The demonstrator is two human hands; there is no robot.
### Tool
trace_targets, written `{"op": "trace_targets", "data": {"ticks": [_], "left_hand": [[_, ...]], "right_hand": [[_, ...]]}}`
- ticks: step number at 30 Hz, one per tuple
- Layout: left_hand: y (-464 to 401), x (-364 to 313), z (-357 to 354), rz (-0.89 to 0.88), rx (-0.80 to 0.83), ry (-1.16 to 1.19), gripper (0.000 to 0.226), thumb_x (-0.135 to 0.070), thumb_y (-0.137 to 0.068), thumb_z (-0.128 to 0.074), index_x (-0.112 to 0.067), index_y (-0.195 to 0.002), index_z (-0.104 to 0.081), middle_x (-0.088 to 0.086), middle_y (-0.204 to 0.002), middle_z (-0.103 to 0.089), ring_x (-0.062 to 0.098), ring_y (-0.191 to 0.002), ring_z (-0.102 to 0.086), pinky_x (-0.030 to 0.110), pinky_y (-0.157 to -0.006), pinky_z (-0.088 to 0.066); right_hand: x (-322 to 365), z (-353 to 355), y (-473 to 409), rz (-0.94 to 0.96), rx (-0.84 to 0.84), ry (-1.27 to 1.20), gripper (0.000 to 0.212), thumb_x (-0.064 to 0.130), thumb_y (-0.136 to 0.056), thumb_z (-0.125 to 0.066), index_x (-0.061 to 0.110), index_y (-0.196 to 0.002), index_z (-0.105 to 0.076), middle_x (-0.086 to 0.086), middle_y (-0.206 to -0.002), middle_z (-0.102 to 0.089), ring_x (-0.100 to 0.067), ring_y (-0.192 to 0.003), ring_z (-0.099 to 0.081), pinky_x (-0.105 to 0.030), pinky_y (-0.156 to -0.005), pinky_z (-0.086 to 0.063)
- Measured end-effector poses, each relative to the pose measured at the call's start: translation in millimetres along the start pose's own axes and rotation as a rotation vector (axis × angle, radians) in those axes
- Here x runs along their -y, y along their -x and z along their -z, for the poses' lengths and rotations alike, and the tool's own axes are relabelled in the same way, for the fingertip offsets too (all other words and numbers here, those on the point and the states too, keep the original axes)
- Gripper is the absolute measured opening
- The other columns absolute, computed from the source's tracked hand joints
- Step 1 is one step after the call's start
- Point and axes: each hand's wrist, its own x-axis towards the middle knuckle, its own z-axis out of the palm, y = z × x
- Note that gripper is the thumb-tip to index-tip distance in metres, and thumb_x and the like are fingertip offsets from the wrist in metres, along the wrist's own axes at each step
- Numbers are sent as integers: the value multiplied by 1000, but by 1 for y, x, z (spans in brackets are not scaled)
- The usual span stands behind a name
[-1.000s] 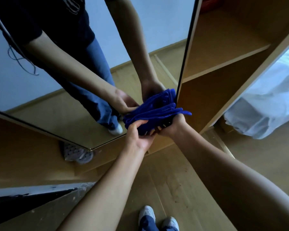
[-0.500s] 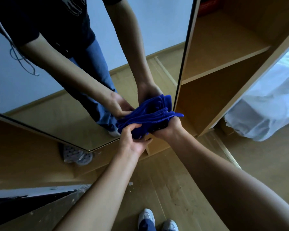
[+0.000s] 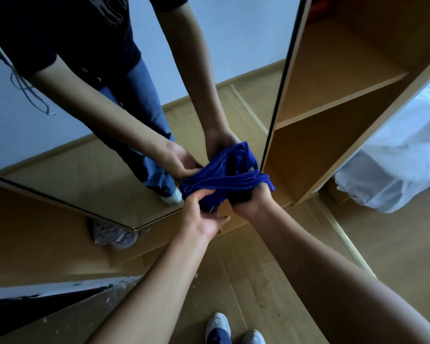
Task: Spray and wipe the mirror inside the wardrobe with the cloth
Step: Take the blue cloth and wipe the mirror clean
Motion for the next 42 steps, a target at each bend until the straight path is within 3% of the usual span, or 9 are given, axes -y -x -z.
{"op": "trace_targets", "data": {"ticks": [6,14,16,20,23,27,31,34,42], "left_hand": [[2,-12,25,4,-32,58,16,-7,-82,-53,-7,-96,-60,12,-117,-52,25,-112,-53,60,-112,-21],[-7,9,-26,20,2,-70,28,-5,-78,-54,-6,-105,-61,14,-108,-60,26,-103,-58,50,-100,-32],[-6,15,-37,46,37,-91,14,-7,-79,-53,-7,-89,-62,11,-90,-60,23,-83,-58,43,-90,-37],[-3,23,-45,91,99,-60,11,-10,-76,-52,-9,-80,-62,11,-77,-60,22,-71,-56,33,-79,-42],[-1,26,-46,91,163,-32,22,-8,-71,-52,-6,-89,-66,14,-89,-66,26,-83,-63,39,-92,-44],[8,26,-54,96,203,-53,30,-16,-78,-52,-9,-102,-67,13,-108,-70,27,-110,-62,47,-80,-48],[23,22,-65,78,291,-30,32,-18,-73,-56,-11,-99,-73,11,-109,-72,27,-109,-64,44,-77,-51],[40,16,-74,84,327,-53,37,-18,-75,-55,-8,-107,-70,16,-115,-68,30,-115,-61,43,-95,-47],[75,1,-91,95,327,-131,41,-20,-71,-55,-4,-105,-70,25,-108,-69,37,-108,-63,45,-95,-48]], "right_hand": [[-27,-7,5,-79,24,14,29,23,-94,-54,9,-118,-64,-15,-113,-67,-29,-101,-62,-39,-64,-50],[19,-3,9,8,-3,-51,27,24,-101,-47,3,-100,-64,-22,-90,-66,-34,-80,-62,-34,-37,-51],[29,-3,10,62,-32,-49,27,23,-101,-47,4,-108,-65,-21,-97,-67,-35,-84,-63,-38,-46,-55],[37,-1,15,230,-50,32,24,21,-100,-46,10,-113,-64,-14,-116,-67,-31,-101,-64,-47,-96,-51],[35,0,24,389,-79,198,19,21,-102,-42,14,-96,-59,-12,-104,-65,-27,-91,-63,-49,-94,-51],[35,-5,40,503,-24,362,11,29,-100,-49,33,-100,-59,-7,-109,-69,-25,-99,-68,-45,-89,-57],[40,-16,58,619,-11,449,13,31,-99,-48,37,-102,-60,-1,-108,-69,-19,-95,-69,-34,-74,-59],[41,-19,73,616,-10,458,15,30,-99,-49,33,-108,-61,0,-107,-69,-17,-92,-70,-27,-63,-55],[40,-29,103,591,0,413,21,20,-97,-54,25,-116,-62,-6,-108,-71,-22,-95,-70,-35,-74,-58]]}}
